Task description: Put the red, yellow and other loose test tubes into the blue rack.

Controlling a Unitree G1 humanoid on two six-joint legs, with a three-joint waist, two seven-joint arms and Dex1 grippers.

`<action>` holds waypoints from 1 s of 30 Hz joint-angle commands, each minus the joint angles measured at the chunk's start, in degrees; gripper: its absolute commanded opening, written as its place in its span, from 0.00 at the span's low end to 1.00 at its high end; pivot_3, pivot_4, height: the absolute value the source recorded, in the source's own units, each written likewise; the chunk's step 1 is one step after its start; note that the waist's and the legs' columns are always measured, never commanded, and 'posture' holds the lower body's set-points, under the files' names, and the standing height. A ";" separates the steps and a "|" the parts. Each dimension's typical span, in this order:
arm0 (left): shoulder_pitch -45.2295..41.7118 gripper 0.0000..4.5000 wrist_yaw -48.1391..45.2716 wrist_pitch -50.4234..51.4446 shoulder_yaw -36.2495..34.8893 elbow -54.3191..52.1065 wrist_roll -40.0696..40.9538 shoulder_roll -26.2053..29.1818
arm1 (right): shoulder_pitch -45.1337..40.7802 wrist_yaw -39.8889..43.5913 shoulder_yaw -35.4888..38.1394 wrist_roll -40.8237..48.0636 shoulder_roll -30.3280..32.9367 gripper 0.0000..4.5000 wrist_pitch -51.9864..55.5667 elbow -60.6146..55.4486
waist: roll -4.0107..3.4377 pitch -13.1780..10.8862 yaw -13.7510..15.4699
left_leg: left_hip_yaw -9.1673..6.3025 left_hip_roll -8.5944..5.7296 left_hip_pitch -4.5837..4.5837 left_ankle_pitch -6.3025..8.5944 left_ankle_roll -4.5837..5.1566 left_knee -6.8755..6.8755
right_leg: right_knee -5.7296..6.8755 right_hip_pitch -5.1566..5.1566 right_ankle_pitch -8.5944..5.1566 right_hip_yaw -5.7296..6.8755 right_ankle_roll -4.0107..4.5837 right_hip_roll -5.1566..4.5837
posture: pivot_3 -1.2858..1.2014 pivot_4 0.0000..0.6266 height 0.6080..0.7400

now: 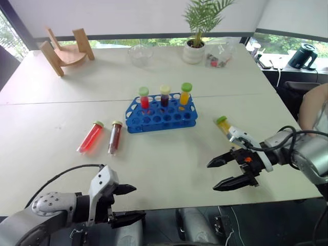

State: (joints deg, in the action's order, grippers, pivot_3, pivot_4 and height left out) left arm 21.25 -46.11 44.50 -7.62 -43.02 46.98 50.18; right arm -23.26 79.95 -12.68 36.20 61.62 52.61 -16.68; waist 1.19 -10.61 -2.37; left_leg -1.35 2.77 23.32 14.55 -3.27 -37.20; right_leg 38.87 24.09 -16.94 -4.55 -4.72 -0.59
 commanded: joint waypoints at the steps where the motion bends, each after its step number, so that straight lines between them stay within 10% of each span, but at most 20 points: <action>1: -0.75 0.98 -0.18 -0.63 -0.91 -0.31 0.38 -0.22 | -1.07 -0.11 1.76 0.71 -0.06 1.00 0.17 -1.13 | 0.00 0.00 -0.02 | 0.00 0.00 0.00 0.00 0.00 0.00 | 0.00 0.00 0.00 0.00 0.00 0.00 | 0.52 0.24 1.00; 30: -11.21 0.98 6.45 5.26 -1.00 -1.50 7.62 -1.54 | -5.32 -2.26 2.27 -1.07 -0.60 1.00 0.73 2.35 | 0.00 0.00 0.00 | -0.02 0.00 0.00 0.00 0.00 -0.03 | 0.00 -0.04 0.04 0.01 -0.07 0.00 | 0.52 0.24 1.00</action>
State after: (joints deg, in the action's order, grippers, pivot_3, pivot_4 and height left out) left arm 10.75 -40.49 49.13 -8.24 -43.00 52.70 48.85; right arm -27.24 77.97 -12.68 34.95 61.13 52.94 -14.28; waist 1.19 -10.61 -2.37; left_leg -1.36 2.76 23.32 14.55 -3.27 -37.24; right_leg 38.87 24.05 -16.90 -4.55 -4.79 -0.60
